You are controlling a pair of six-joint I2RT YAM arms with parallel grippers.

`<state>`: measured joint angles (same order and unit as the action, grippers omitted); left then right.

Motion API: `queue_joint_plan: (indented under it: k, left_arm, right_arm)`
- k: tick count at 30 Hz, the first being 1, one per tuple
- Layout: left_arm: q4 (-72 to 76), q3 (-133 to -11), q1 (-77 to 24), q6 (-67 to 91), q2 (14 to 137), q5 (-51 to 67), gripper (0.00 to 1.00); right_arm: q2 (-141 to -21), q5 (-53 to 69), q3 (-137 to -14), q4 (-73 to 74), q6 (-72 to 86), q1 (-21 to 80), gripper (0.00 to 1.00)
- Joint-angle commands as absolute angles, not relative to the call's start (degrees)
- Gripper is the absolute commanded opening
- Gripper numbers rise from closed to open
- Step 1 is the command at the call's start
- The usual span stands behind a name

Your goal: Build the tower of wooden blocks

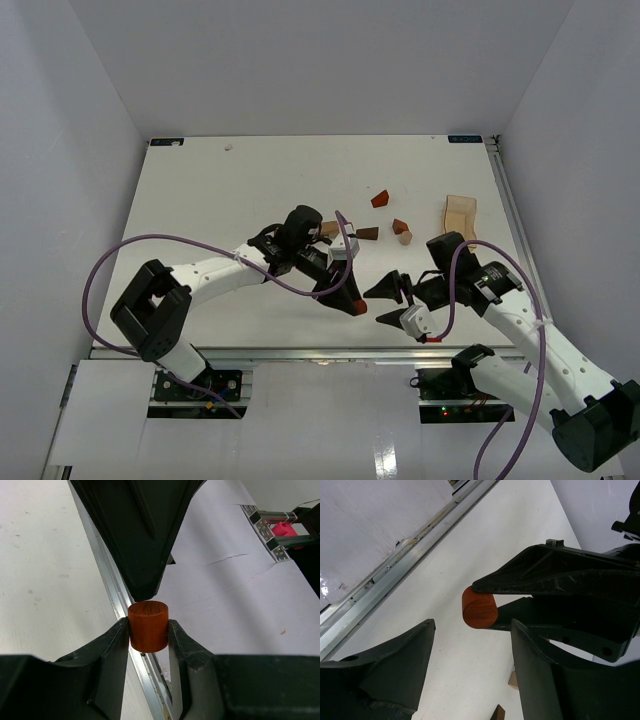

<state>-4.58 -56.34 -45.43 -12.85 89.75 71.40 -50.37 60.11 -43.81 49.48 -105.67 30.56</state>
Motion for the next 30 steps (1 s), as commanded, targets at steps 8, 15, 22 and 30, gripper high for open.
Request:
queue_joint_plan:
  k: [8, 15, 22, 30]
  left_arm:
    - [-4.5, -58.1, -45.1, -13.8, 90.3, 76.0, 0.0]
    - [-4.2, -58.5, -45.0, -13.6, 90.5, 76.6, 0.0]
    - [-4.0, -59.1, -45.1, -13.5, 90.7, 76.6, 0.0]
    - [-3.9, -59.7, -45.0, -12.9, 91.3, 76.7, 0.0]
  right_arm:
    - [-55.4, 58.3, -47.6, 44.8, -102.1, 34.5, 0.64]
    - [-57.0, 57.2, -47.9, 44.2, -100.8, 35.5, 0.61]
    - [-58.3, 57.0, -48.3, 44.3, -100.5, 36.1, 0.55]
    - [-58.3, 57.0, -47.7, 43.9, -99.7, 36.6, 0.49]
